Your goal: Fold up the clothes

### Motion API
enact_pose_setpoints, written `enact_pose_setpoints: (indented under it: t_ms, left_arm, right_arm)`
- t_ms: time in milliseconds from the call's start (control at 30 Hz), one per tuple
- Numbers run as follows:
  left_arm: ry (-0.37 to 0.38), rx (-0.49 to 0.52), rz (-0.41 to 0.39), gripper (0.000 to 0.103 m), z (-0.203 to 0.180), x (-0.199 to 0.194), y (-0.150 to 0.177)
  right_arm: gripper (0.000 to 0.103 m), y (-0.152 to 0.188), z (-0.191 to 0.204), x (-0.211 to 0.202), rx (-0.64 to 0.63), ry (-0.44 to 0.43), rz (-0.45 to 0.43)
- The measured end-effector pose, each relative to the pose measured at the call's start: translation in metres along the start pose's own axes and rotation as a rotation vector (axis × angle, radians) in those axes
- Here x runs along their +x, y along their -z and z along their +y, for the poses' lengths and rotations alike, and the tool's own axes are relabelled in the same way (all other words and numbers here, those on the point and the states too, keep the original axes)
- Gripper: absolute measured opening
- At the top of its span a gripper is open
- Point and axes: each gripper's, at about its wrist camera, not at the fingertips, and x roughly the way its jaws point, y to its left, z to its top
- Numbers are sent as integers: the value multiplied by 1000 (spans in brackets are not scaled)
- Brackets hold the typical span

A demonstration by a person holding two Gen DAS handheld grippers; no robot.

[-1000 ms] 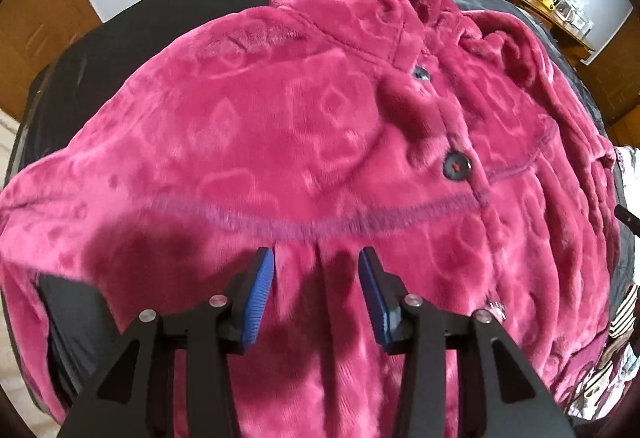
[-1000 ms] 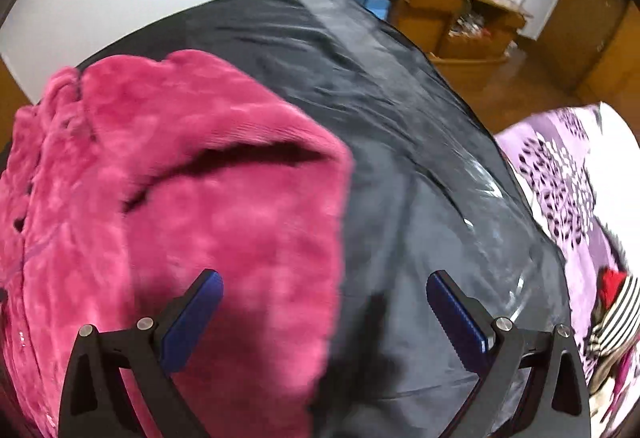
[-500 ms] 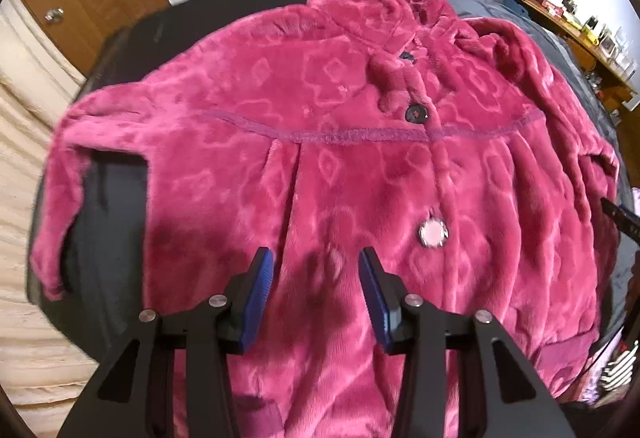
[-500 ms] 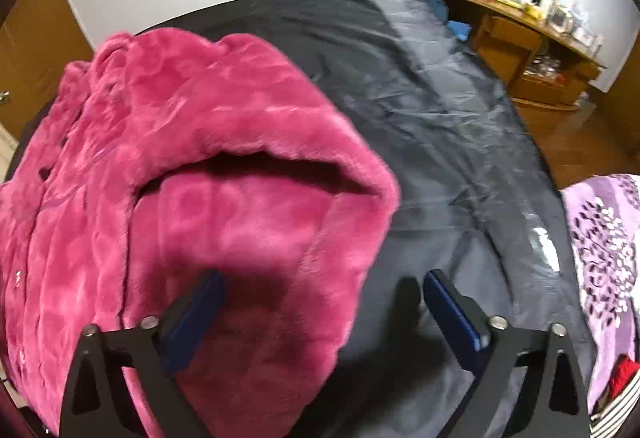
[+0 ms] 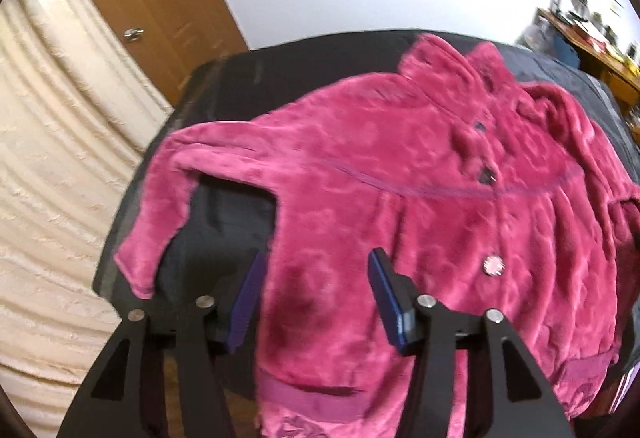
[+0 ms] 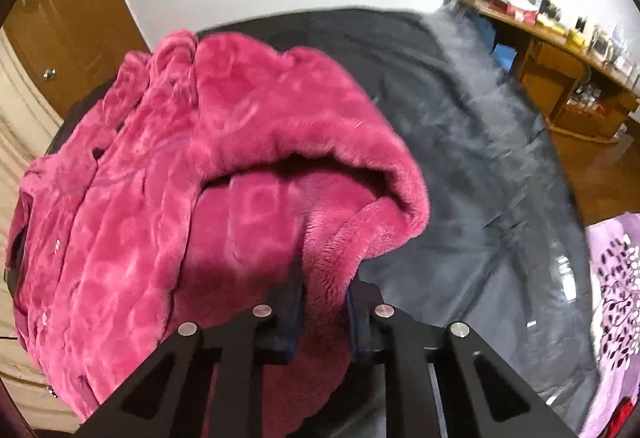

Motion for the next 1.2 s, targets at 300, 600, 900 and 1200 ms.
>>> enact_pose_setpoints:
  t_ms: [300,600,900,1200]
  left_arm:
    - [-62,-38,-3,63,35,-7,5]
    - [-20,-60,9,64,32,-11,19]
    - [13,-22,18,64,7,-15,14]
    - [88,45,-48,69,-19,-39,-19]
  right_arm:
    - [18,-32,2,-77,-182,405,-295]
    - [21,-14,5,-38,-393,622,-143]
    - [77,12,-31,-55,-169,355,-78]
    - [77,-12,-28,-97,92,-39,-152]
